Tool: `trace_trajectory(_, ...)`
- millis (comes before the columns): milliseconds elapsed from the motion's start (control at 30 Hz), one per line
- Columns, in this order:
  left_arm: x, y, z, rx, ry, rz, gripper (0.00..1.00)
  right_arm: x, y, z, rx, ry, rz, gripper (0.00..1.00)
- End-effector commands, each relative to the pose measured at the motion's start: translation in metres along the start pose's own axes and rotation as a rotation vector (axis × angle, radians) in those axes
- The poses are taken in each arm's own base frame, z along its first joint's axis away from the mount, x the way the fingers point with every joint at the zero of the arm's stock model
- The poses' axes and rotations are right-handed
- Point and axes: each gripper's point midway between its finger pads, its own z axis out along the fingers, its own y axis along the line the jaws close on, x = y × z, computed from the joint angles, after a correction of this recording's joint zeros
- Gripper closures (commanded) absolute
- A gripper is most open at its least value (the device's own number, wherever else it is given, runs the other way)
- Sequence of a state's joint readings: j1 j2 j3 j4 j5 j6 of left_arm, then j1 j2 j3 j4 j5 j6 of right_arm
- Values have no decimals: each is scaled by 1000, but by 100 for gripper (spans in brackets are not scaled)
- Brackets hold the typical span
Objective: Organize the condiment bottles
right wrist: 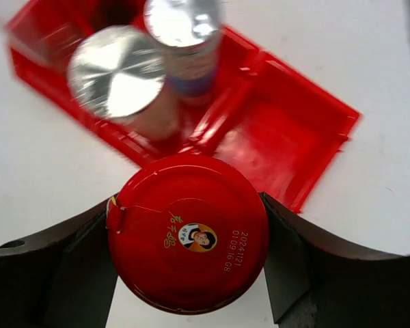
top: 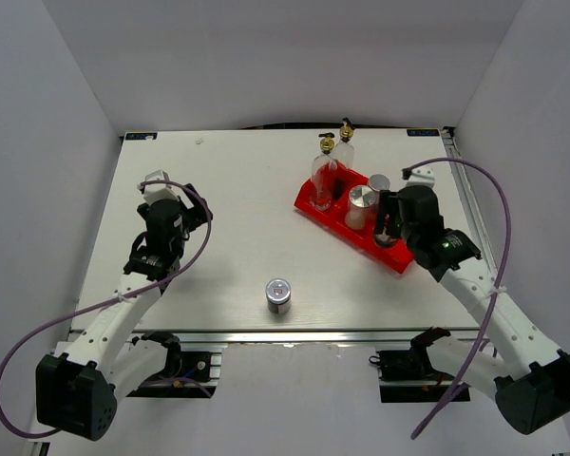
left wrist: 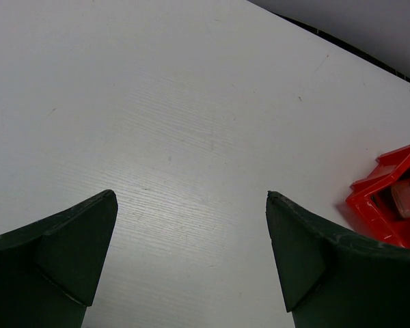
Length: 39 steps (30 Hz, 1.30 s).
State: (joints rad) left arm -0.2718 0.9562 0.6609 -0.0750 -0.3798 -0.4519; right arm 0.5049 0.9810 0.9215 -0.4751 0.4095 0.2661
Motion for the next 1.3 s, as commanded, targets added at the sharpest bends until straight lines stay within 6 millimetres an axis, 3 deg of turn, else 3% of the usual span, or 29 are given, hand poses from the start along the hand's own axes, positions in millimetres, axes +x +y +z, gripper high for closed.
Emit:
trace_trajectory(0,-5,1,-4,9,-21,1,2,-45,-36,-4,144,-160,152,82)
trace_trajectory(167,-5,3,-3,-2,-22,6,2,-44,-69,16,260,-138,198,82)
trace_trajectory(267,-5,3,-2,-4,-21,8,2,-46,-77,31,272,-157,187,82)
trace_trajectory(333,-4,3,-2,-6,-18,12,2,-59,-80,40,267,-211,185,82)
trace_trajectory(367,-4,4,-2,-8,-16,13,2,-54,-86,49,284,-195,150,82)
trace_trajectory(400,-4,4,-2,-9,-18,12,2,-63,-85,54,267,-227,142,82)
trace_trajectory(767,-5,3,-3,-5,-21,15,2,-49,-99,107,230,-213,169,75)
trace_trajectory(867,-6,4,-3,-5,-23,13,2,-41,-101,115,230,-191,172,63)
trace_trajectory(900,-6,4,-4,-5,-23,13,2,-39,-101,117,229,-182,173,52)
trace_trajectory(933,-7,3,-4,-1,-24,14,2,-35,-101,118,230,-172,176,47)
trace_trajectory(1100,-7,2,-6,7,-28,11,2,-29,-104,119,249,-160,179,24)
trace_trajectory(1167,-8,1,-7,14,-28,10,2,-30,-106,116,259,-163,183,19)
trace_trajectory(1200,-8,1,-7,13,-29,11,2,-30,-106,114,259,-163,182,11)
trace_trajectory(1267,-7,2,-7,14,-25,13,2,-36,-106,108,259,-175,182,11)
